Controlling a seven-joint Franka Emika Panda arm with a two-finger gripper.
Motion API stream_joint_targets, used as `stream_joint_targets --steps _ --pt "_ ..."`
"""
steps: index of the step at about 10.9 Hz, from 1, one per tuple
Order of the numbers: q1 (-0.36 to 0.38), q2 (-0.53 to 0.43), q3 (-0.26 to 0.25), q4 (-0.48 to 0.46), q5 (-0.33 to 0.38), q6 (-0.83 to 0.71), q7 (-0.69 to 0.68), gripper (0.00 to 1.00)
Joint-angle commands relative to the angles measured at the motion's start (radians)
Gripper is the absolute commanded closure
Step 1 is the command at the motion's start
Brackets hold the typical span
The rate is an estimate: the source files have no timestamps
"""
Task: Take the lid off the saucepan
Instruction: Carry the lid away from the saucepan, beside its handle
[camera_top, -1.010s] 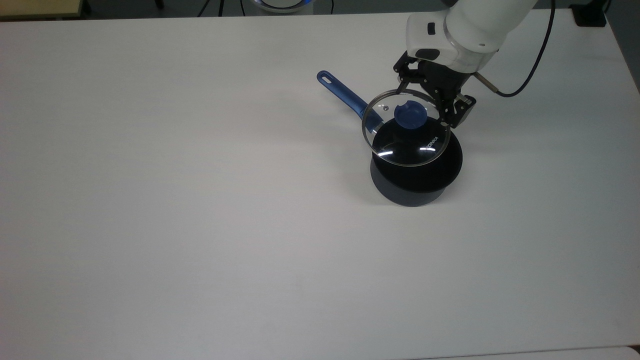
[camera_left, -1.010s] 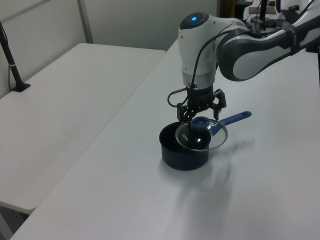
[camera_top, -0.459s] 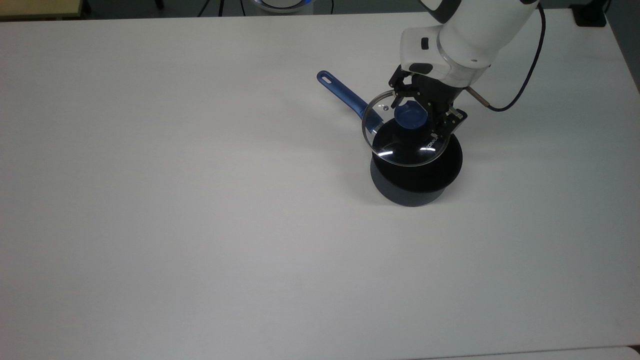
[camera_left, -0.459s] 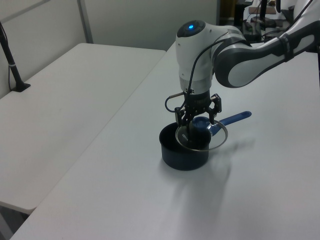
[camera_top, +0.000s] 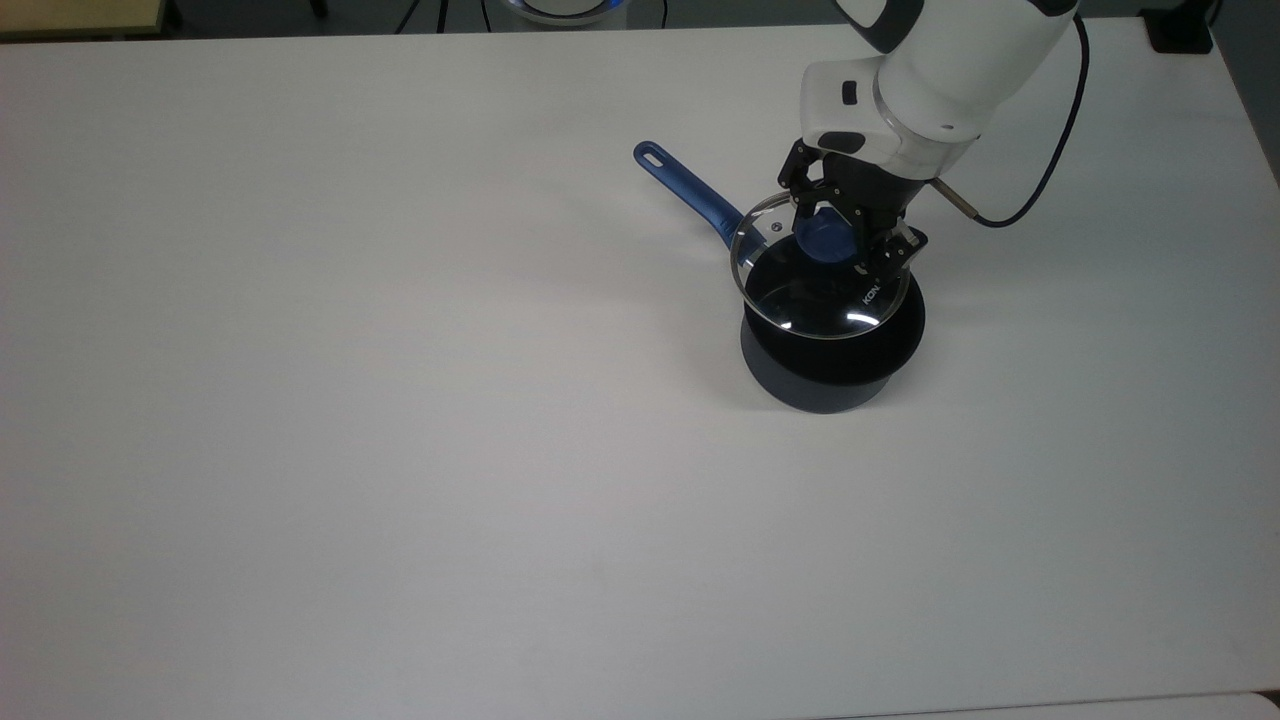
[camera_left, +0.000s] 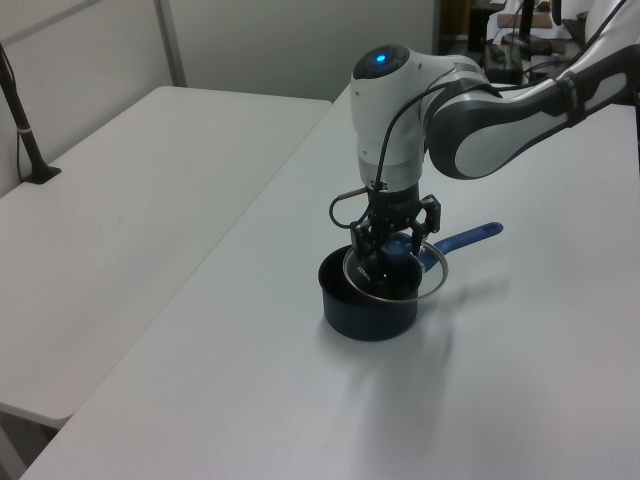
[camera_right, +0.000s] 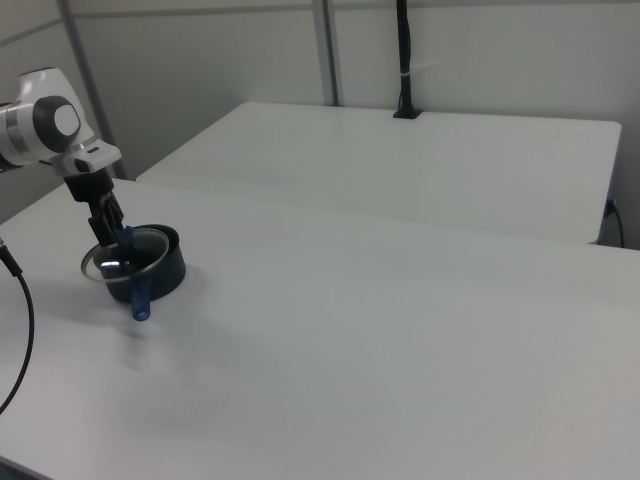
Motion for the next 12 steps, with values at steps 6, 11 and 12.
stream_joint_targets --steps 6,11,12 --pt "-0.036 -0.076 -0.006 -0.016 -0.016 0.009 -0.126 0.52" --pt "-0.178 -0.162 -0.005 -0.027 -0.006 -0.062 -0.576 0.53" --pt "-0.206 -0.184 -0.006 -0.068 -0.006 -0.065 -0.694 0.53"
